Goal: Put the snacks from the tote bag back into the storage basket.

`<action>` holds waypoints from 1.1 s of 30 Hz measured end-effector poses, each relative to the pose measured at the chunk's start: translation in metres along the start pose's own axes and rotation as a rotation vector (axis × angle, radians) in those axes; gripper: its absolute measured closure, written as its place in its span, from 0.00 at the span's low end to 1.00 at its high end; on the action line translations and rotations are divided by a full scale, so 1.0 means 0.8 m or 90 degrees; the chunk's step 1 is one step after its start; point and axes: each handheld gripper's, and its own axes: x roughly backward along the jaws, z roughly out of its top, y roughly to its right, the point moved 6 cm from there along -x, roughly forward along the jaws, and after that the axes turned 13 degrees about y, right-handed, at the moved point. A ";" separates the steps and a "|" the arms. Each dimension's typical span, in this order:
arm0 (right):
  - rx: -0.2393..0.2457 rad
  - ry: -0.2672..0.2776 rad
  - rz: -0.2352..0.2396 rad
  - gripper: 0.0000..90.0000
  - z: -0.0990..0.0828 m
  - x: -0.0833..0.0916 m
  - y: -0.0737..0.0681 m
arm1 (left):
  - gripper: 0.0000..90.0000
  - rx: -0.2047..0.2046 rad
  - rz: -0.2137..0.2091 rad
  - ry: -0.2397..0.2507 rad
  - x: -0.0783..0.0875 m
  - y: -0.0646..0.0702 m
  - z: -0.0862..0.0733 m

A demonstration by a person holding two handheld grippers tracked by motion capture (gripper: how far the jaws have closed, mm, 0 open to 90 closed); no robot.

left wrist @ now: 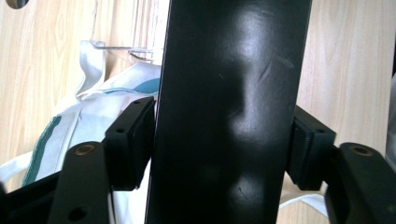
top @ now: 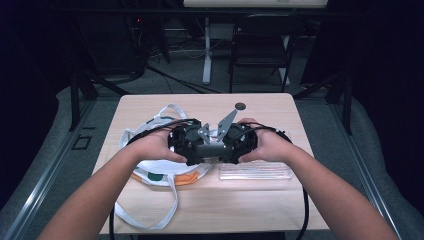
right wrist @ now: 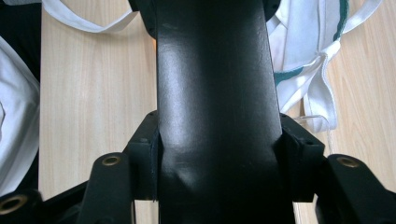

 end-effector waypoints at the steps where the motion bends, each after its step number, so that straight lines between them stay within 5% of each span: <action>1: -0.001 0.002 0.000 0.47 0.000 0.000 0.000 | 0.33 0.003 -0.003 0.002 0.001 -0.001 0.001; 16: 0.001 -0.018 -0.006 0.47 -0.012 0.011 0.007 | 0.28 0.029 0.023 0.021 0.022 -0.009 -0.006; 33: -0.025 -0.050 -0.050 0.47 -0.059 0.042 0.025 | 0.33 0.085 0.040 0.007 0.032 -0.017 -0.048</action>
